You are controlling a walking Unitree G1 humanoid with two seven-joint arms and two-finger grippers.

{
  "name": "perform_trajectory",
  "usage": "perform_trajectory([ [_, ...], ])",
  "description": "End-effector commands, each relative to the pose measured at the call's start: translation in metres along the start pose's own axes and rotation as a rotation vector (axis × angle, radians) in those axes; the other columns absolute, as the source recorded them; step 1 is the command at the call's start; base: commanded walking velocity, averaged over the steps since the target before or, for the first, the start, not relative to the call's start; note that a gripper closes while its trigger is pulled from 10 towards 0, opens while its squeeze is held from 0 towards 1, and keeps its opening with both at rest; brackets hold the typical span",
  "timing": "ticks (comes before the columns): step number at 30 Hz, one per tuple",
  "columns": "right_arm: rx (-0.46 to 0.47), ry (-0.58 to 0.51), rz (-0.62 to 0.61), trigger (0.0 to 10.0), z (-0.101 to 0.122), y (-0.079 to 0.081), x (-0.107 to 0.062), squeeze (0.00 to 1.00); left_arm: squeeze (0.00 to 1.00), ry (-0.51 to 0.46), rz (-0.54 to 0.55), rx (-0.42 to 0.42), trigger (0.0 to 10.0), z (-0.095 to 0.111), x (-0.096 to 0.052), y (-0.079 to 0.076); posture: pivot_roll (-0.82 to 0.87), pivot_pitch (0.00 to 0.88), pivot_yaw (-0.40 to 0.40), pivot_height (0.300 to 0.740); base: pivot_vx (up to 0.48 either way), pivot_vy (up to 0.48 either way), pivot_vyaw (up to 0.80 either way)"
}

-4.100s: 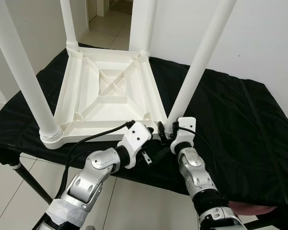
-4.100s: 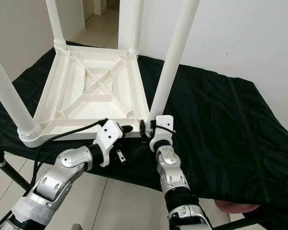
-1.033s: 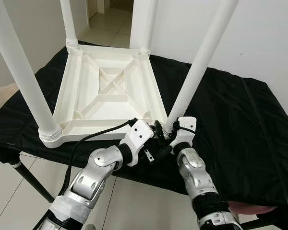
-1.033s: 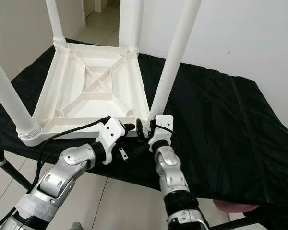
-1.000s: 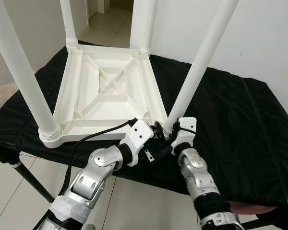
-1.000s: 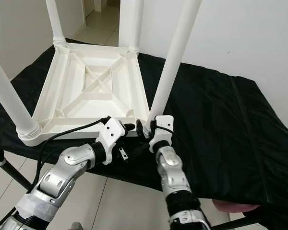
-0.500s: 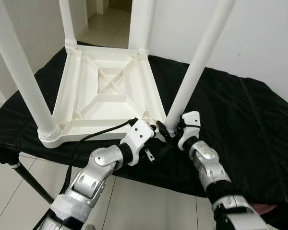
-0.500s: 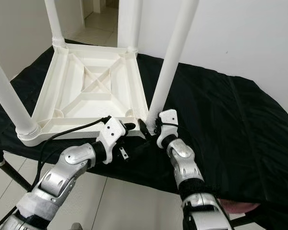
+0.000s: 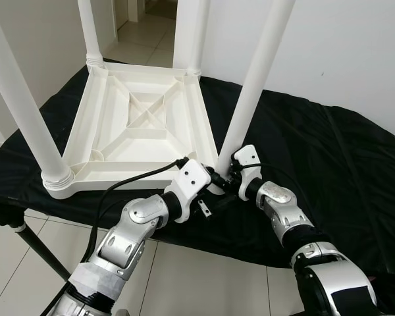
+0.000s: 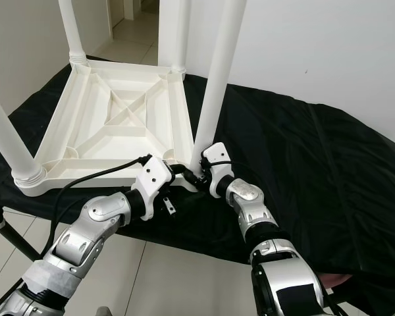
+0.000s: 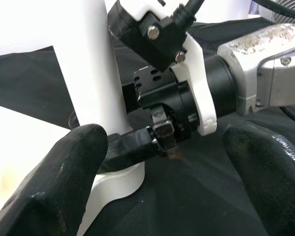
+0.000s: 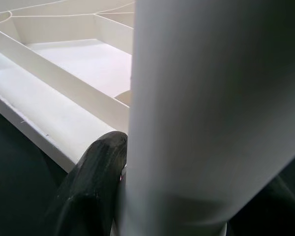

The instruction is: Building children table

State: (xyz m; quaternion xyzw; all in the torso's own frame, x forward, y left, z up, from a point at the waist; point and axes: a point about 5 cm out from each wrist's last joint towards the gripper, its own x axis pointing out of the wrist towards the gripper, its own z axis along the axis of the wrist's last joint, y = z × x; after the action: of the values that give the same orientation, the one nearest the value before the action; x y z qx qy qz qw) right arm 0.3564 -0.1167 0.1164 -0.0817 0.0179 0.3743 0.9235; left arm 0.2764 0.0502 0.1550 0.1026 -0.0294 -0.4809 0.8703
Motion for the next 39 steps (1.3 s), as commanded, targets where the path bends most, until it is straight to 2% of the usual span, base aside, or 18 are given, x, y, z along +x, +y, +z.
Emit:
perform_trajectory([
  [1, 0.016, 0.057, 0.042, 0.0, -0.011, 0.001, -0.004, 0.0, 0.0, 0.006, 0.022, 0.012, 10.0, 0.0, 0.0, 0.002, 0.03, 0.0, -0.114, 0.74, 0.0, 0.0, 0.0],
  [8, 0.045, 0.058, 0.038, 0.0, -0.017, -0.003, -0.011, 0.0, 0.0, 0.006, 0.019, 0.012, 10.0, -0.001, 0.0, 0.001, 0.03, 0.0, -0.111, 0.74, 0.0, 0.0, 0.0],
  [10, 0.055, 0.05, 0.004, 0.0, -0.018, -0.006, -0.014, 0.0, 0.0, 0.007, 0.018, 0.01, 10.0, -0.001, 0.0, 0.001, 0.02, 0.0, -0.11, 0.74, 0.0, 0.0, 0.0],
  [11, 0.068, 0.039, -0.035, 6.2, -0.02, -0.009, -0.017, 0.0, 0.0, 0.009, 0.018, 0.011, 10.0, -0.001, -0.001, 0.001, 0.02, 0.0, -0.11, 0.74, 0.0, 0.0, 0.0],
  [12, 0.086, 0.021, -0.088, 10.0, -0.02, -0.011, -0.019, 0.0, 0.0, 0.01, 0.018, 0.011, 10.0, -0.002, -0.001, 0.001, 0.02, 0.0, -0.109, 0.74, 0.0, 0.0, 0.0],
  [13, 0.086, 0.021, -0.088, 10.0, -0.02, -0.011, -0.019, 0.0, 0.0, 0.01, 0.018, 0.011, 10.0, -0.002, -0.001, 0.001, 0.02, 0.0, -0.109, 0.74, 0.0, 0.0, 0.0],
  [17, 0.107, -0.007, -0.237, 10.0, -0.022, -0.012, -0.022, 0.0, 0.0, 0.016, 0.021, 0.01, 10.0, -0.004, -0.003, 0.0, 0.02, 0.0, -0.102, 0.74, 0.0, 0.0, 0.0],
  [21, 0.101, -0.015, -0.257, 10.0, -0.024, -0.01, -0.022, 0.0, 0.0, 0.017, 0.02, 0.009, 10.0, -0.004, -0.004, 0.0, 0.02, 0.0, -0.102, 0.74, 0.0, 0.0, 0.0],
  [22, 0.104, -0.026, -0.305, 10.0, -0.024, -0.008, -0.023, 0.0, 0.0, 0.017, 0.024, 0.008, 10.0, -0.005, -0.004, 0.0, 0.01, 0.0, -0.092, 0.74, 0.0, 0.0, 0.0],
  [25, 0.115, -0.037, -0.347, 10.0, -0.025, -0.006, -0.024, 0.0, 0.0, 0.017, 0.026, 0.006, 10.0, -0.005, -0.005, 0.0, 0.01, 0.0, -0.092, 0.74, 0.0, 0.0, 0.0],
  [27, 0.155, -0.047, -0.536, 10.0, -0.027, -0.003, -0.028, 0.0, 0.0, 0.018, 0.034, 0.002, 10.0, -0.006, -0.006, 0.001, 0.0, 0.0, -0.086, 0.74, 0.0, 0.0, 0.0],
  [29, 0.155, -0.047, -0.536, 10.0, -0.027, -0.003, -0.028, 0.0, 0.0, 0.018, 0.034, 0.002, 10.0, -0.006, -0.006, 0.001, 0.0, 0.0, -0.086, 0.74, 0.0, 0.0, 0.0],
  [32, 0.182, -0.001, -0.814, 10.0, -0.033, 0.007, -0.035, 0.0, 0.0, 0.016, 0.037, 0.0, 10.0, -0.006, -0.004, 0.001, -0.01, 0.0, -0.089, 0.74, 0.0, 0.0, 0.0],
  [35, 0.208, 0.016, -0.882, 10.0, -0.034, 0.014, -0.034, 0.0, 0.0, 0.013, 0.038, -0.001, 10.0, -0.006, -0.002, 0.001, -0.01, 0.0, -0.09, 0.74, 0.0, 0.0, 0.0],
  [39, 0.208, -0.002, -0.877, 10.0, -0.029, 0.014, -0.033, 0.0, 0.0, 0.009, 0.04, -0.005, 10.0, -0.006, -0.002, 0.0, -0.01, 0.0, -0.093, 0.74, 0.0, 0.0, 0.0],
])
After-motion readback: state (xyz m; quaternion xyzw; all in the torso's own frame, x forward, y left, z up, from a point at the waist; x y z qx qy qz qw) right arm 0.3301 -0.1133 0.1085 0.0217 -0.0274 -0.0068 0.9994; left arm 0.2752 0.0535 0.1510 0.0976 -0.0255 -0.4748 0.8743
